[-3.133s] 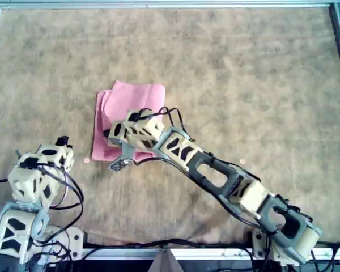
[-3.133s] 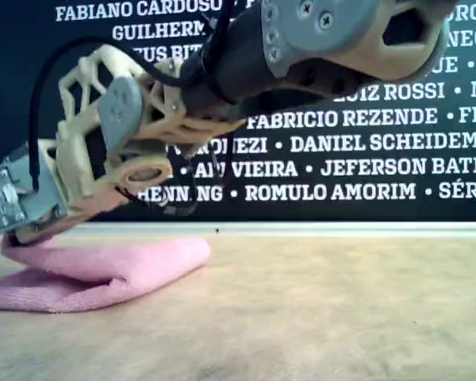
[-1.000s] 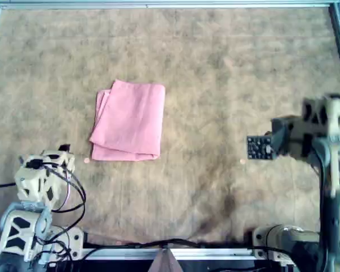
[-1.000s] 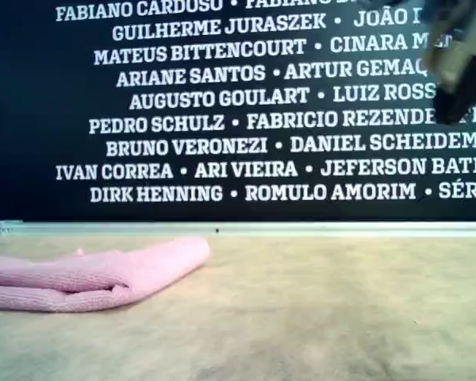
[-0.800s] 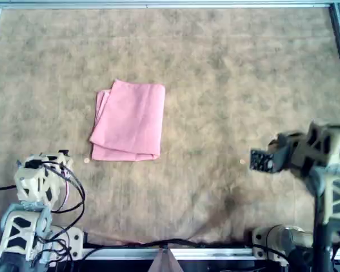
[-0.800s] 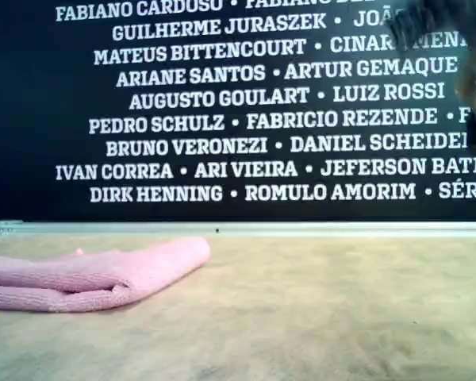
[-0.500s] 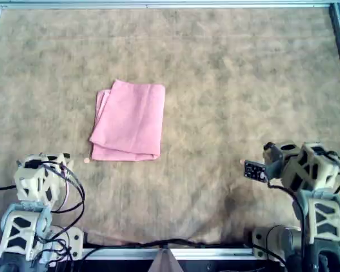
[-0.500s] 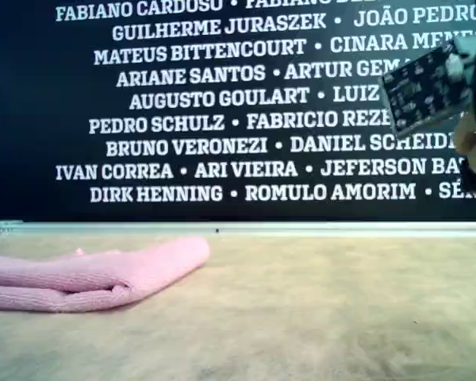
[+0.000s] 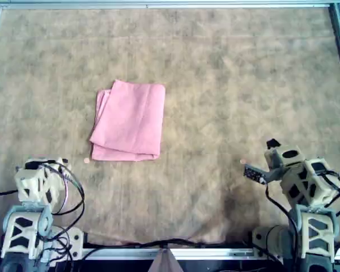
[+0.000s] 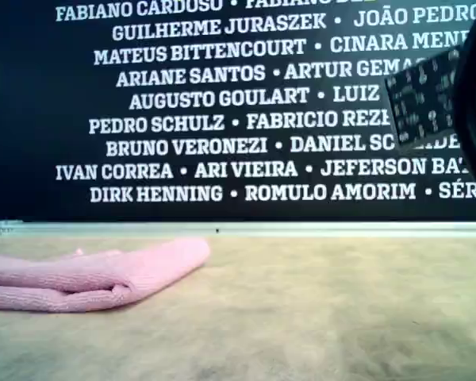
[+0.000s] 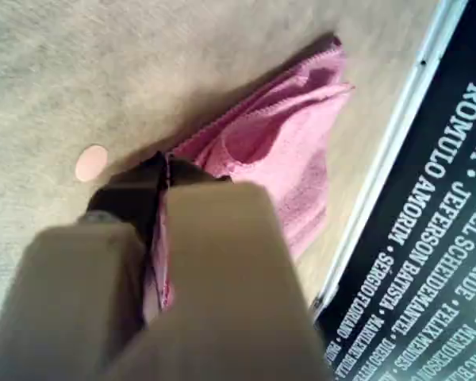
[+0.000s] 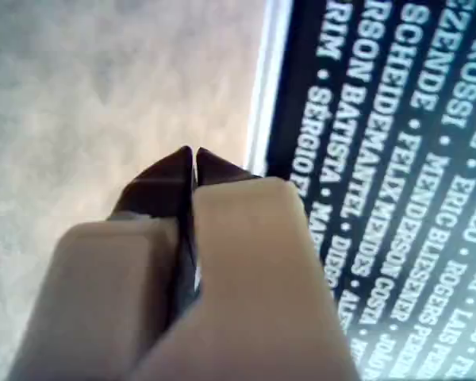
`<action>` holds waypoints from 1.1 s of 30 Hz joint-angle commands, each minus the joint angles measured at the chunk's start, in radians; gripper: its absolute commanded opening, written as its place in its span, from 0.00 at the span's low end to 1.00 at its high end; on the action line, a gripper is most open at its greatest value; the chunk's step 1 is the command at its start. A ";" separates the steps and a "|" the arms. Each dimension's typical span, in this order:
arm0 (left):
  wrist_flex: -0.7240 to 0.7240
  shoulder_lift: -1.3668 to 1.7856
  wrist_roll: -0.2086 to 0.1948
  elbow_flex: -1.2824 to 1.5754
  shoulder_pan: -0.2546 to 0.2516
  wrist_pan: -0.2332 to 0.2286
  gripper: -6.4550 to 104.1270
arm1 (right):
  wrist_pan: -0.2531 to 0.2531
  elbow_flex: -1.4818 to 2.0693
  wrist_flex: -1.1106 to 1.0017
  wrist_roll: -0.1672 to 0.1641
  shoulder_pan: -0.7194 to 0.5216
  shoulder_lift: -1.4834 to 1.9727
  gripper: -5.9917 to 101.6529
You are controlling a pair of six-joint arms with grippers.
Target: Fold a cloth
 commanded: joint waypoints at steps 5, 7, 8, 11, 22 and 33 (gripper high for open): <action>0.084 0.012 0.005 -0.020 0.054 0.006 0.04 | 0.006 0.014 0.206 0.005 -0.008 0.035 0.06; 0.149 0.014 0.005 -0.020 0.055 0.012 0.04 | 0.006 0.014 0.325 0.005 -0.008 0.040 0.06; 0.172 0.014 0.005 -0.020 0.055 0.012 0.04 | 0.006 0.014 0.377 0.005 -0.008 0.049 0.06; 0.209 0.009 0.005 -0.020 0.049 -0.005 0.04 | 0.006 0.012 0.419 0.005 -0.006 0.066 0.06; 0.221 0.000 -0.003 -0.020 0.038 -0.005 0.04 | 0.003 0.012 0.394 0.014 0.015 0.058 0.06; 0.221 0.000 -0.003 -0.020 0.038 -0.005 0.04 | 0.003 0.012 0.394 0.014 0.015 0.058 0.06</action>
